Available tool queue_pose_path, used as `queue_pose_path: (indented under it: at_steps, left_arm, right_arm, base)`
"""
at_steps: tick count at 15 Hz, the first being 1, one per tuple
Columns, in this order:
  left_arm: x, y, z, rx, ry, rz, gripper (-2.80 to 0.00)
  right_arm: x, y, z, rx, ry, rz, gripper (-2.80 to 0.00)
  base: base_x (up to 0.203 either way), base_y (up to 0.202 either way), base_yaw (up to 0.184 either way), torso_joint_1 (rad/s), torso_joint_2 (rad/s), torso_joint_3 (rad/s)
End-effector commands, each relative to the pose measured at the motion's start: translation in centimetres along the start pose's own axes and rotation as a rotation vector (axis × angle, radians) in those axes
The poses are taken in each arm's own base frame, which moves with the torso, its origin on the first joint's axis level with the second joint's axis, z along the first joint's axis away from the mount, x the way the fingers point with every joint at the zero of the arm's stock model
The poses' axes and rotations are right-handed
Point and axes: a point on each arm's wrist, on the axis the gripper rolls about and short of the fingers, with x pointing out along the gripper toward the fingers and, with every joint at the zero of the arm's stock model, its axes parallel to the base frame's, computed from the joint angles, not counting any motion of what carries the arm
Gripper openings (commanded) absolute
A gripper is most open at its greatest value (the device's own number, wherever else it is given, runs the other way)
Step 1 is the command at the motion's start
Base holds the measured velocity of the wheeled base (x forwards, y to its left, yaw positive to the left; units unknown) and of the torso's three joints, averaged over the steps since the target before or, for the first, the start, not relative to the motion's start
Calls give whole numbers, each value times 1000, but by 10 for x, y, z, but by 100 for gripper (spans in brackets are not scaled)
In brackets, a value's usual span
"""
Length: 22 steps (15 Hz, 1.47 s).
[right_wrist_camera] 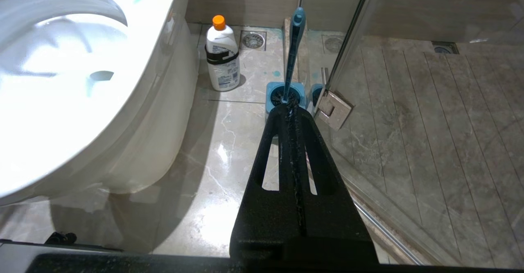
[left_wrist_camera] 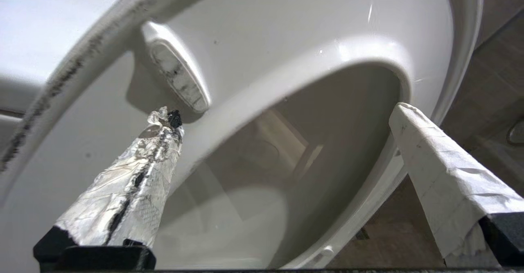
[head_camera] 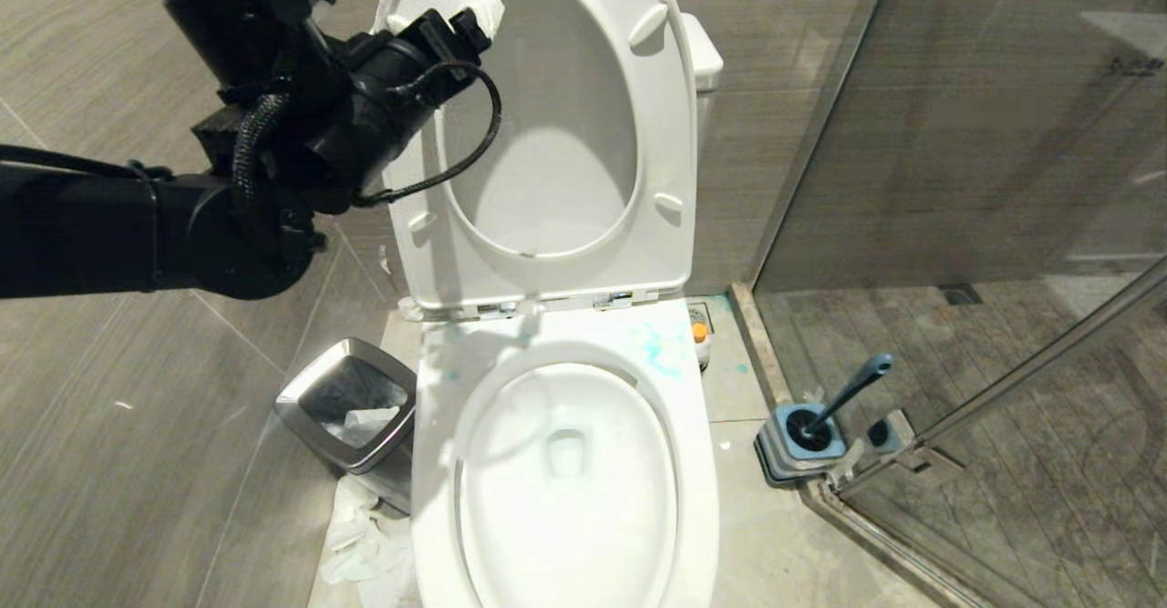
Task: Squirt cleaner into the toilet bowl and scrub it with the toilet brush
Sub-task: Use the left hand to lift the toilet lid slightly, then pour in the cleaning agent
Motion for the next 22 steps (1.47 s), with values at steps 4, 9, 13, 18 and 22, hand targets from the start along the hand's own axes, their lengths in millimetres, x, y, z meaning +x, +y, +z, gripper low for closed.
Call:
queue_pose_path:
  at_steps: [4,9,13,18,22]
  left_arm:
    - [-64,-27,65,-101,101,-65,0]
    - [-113,-23,90,-21,103,-46,-280]
    - [-151,-26,116,64,82,-19,-280]
    - [-182,-2,154,232,-64,204,-280]
    - [-239,-7,164,271,-172,317,-280]
  right_arm:
    - [0,0,0,-1,1,2,-280]
    - [0,0,0,-1,2,0,-280]
    - [0,0,0,-1,2,1,-280]
    - [0,0,0,-1,2,0,-280]
    - [0,0,0,-1,2,0,-280]
  base:
    - [0,0,0,0,0,0]
    - [0,0,0,0,0,0]
    - [0,0,0,0,0,0]
    - [0,0,0,0,0,0]
    - [0,0,0,0,0,0]
